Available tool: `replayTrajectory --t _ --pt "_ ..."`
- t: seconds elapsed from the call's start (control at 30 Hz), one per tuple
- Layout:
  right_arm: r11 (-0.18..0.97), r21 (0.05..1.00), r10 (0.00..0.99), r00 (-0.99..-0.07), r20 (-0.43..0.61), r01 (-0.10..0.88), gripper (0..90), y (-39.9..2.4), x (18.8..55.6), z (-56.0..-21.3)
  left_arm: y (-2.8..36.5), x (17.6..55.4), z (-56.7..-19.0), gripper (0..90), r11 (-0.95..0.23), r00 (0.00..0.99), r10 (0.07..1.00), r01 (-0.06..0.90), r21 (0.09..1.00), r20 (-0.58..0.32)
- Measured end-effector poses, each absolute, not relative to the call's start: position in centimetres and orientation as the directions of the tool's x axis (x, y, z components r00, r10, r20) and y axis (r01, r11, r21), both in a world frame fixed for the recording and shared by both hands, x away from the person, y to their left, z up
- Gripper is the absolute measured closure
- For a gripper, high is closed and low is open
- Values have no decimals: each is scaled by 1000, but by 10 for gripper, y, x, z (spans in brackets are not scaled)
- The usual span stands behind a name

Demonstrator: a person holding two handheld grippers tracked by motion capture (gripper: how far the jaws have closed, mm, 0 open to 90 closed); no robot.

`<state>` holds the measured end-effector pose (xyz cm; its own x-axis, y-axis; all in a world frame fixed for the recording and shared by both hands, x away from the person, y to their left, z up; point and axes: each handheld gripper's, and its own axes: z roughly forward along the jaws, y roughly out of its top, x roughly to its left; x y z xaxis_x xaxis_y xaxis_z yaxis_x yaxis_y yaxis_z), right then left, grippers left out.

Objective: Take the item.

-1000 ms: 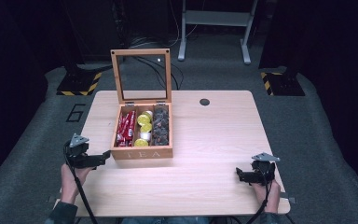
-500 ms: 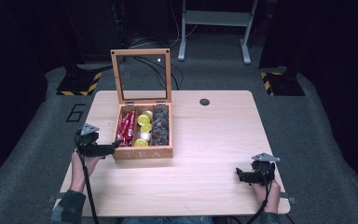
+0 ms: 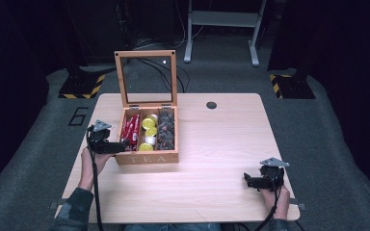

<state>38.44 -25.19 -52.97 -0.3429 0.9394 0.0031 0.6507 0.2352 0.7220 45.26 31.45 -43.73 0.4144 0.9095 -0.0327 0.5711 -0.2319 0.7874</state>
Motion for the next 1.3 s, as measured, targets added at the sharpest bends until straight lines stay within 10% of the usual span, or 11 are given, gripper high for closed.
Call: replayTrajectory --t 1.3 --pt "235 725 939 -345 5 647 21 -252 384 -530 292 489 -455 747 -286 373 927 661 693 27"
